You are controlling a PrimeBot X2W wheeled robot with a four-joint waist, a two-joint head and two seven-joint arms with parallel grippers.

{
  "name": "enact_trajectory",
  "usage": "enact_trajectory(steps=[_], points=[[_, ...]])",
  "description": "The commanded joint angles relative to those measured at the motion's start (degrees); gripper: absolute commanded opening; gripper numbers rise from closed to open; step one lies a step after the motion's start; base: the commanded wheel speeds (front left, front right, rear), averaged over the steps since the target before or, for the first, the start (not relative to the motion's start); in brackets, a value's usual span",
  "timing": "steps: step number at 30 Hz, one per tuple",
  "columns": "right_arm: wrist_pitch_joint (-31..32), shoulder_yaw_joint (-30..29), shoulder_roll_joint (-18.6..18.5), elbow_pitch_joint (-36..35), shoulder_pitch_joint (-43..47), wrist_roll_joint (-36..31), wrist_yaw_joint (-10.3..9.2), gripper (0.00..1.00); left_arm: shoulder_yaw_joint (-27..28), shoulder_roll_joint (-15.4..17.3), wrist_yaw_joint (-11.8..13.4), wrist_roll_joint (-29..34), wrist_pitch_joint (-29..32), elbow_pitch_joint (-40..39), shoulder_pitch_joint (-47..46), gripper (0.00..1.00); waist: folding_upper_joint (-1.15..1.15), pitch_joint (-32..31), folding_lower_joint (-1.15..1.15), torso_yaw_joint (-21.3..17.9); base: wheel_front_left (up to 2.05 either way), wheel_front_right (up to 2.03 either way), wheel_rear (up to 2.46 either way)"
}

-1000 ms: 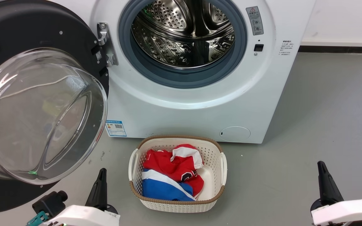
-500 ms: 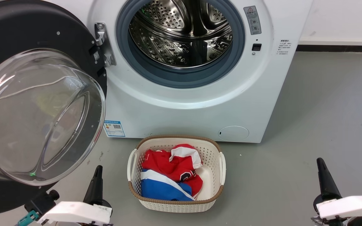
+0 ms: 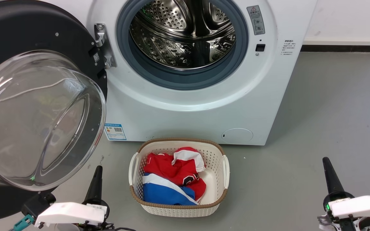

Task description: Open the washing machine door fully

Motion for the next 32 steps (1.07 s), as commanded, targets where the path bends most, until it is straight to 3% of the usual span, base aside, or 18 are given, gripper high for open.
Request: enact_trajectory(steps=[1, 32], points=[[0.35, -0.13, -0.06, -0.31, -1.54, 1.46, 0.0, 0.0, 0.39, 0.4, -0.34, -1.39, 0.41, -0.31, -1.54, 0.0, 0.0, 0.0, 0.0, -0.03, 0.0, 0.0, 0.0], [4.67, -0.36, -0.06, 0.91, -3.57, 19.28, 0.0, 0.0, 2.74, 0.22, -0.75, -18.31, 4.87, 0.8, -3.58, 0.0, 0.0, 0.13, 0.0, -0.93, 0.0, 0.0, 0.0]])
